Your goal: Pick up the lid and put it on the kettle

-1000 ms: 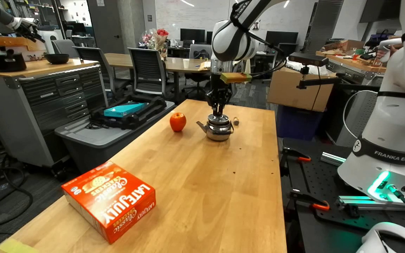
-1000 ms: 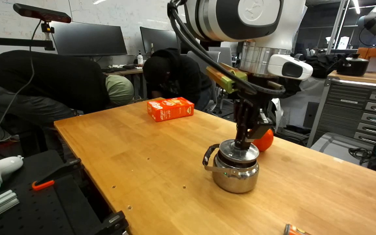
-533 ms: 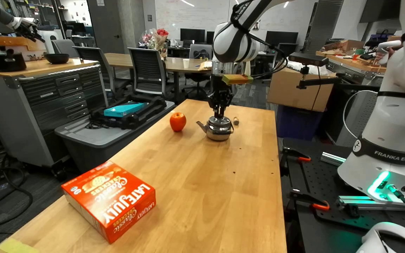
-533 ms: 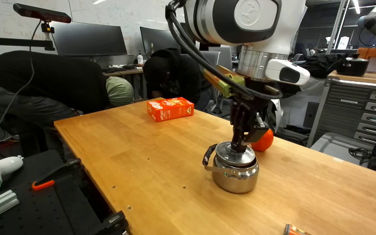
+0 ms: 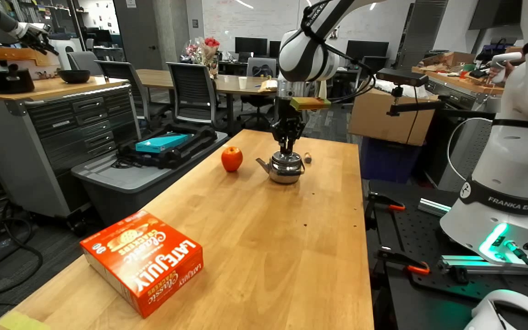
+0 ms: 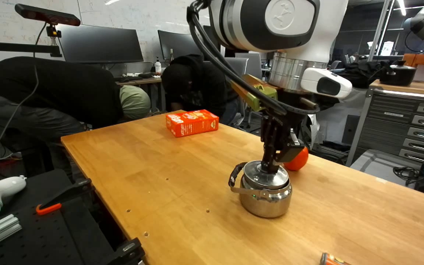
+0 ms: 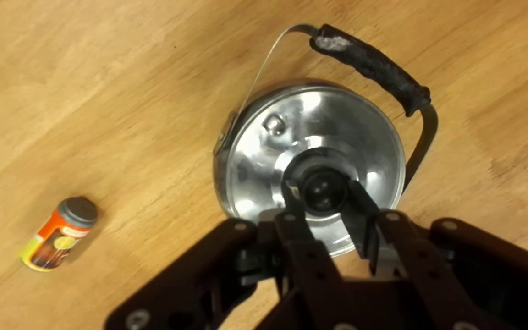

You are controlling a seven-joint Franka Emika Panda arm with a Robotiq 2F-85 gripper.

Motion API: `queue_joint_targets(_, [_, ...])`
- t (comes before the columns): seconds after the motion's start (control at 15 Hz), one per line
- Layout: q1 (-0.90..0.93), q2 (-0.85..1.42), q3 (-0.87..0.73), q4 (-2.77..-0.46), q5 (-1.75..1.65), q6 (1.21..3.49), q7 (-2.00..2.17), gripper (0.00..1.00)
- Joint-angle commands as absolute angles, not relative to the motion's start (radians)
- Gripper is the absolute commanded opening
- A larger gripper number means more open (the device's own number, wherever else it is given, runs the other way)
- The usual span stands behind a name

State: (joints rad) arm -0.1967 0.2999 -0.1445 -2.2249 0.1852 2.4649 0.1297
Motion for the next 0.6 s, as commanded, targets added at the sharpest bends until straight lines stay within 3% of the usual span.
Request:
queue_joint_targets(0.0, [-0.213, 0.294, -0.14, -2.223, 0.227, 2.478, 0.09, 0.07])
queue_joint_targets(0.53, [-0.214, 0.309, -0.141, -2.212, 0.231, 2.474, 0.091, 0.07])
